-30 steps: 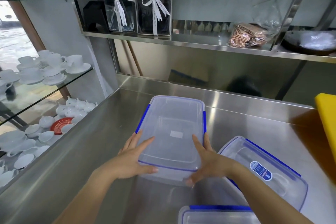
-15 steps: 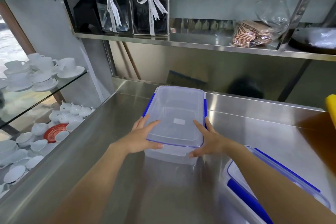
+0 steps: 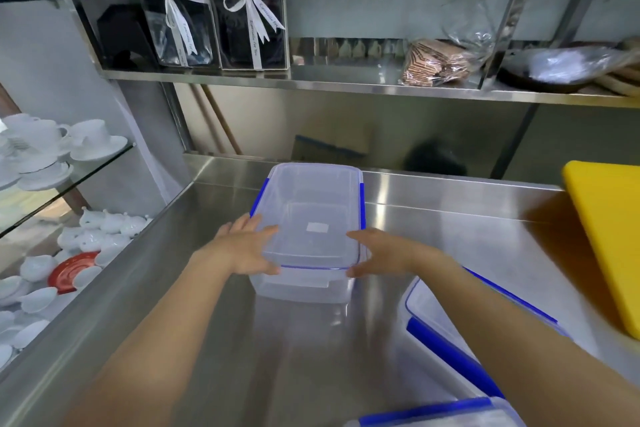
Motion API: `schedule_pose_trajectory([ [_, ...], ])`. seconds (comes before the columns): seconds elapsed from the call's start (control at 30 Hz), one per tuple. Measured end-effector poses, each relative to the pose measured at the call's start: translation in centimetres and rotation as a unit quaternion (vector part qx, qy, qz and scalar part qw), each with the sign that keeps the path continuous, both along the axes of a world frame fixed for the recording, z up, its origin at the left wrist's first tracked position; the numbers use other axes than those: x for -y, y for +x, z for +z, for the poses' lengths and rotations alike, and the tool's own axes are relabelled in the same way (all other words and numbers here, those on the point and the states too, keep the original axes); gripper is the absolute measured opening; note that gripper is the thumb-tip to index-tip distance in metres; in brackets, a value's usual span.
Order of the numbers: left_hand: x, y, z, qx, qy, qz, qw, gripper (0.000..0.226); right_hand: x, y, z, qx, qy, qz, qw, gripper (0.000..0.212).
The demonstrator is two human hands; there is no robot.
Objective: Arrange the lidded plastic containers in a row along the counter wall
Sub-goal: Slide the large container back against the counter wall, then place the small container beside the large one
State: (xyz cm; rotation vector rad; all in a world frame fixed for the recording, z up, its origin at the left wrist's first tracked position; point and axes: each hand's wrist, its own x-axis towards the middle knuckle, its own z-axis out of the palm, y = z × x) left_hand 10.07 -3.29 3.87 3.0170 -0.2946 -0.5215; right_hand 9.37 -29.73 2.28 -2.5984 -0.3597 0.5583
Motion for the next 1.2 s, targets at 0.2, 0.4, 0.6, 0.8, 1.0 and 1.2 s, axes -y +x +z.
schedule_pose_trajectory([
  [0.2,9.8,-4.4,1.1,0.211,-0.324,0.042,0.921,0.030,5.8,-0.7,1.7,0.048,0.024,-0.062,0.997,0.061],
  [0.4,14.3,-7.0,-4.2,-0.098,-0.313,0.098,0.940,0.039,9.6,-1.1,-1.3,0.078,-0.036,-0.134,0.987,0.052],
  [0.6,14.9,-7.2,-5.4,-0.248,-0.352,0.080,0.899,0.025,10.9,-1.3,-4.7,0.028,-0.083,-0.181,0.980,0.064],
  [0.8,15.0,-7.8,-6.4,-0.220,-0.475,0.153,0.838,0.016,9.7,-1.5,-6.3,0.086,-0.133,-0.167,0.973,0.058],
  [1.0,14.4,-7.2,-6.9,-0.182,-0.633,0.211,0.722,0.049,6.9,-1.4,-6.3,0.104,-0.124,-0.216,0.963,0.054],
  [1.2,12.2,-5.4,-8.0,-0.163,-0.593,0.200,0.763,0.128,5.9,-2.4,-6.6,0.041,0.043,-0.198,0.978,0.060],
])
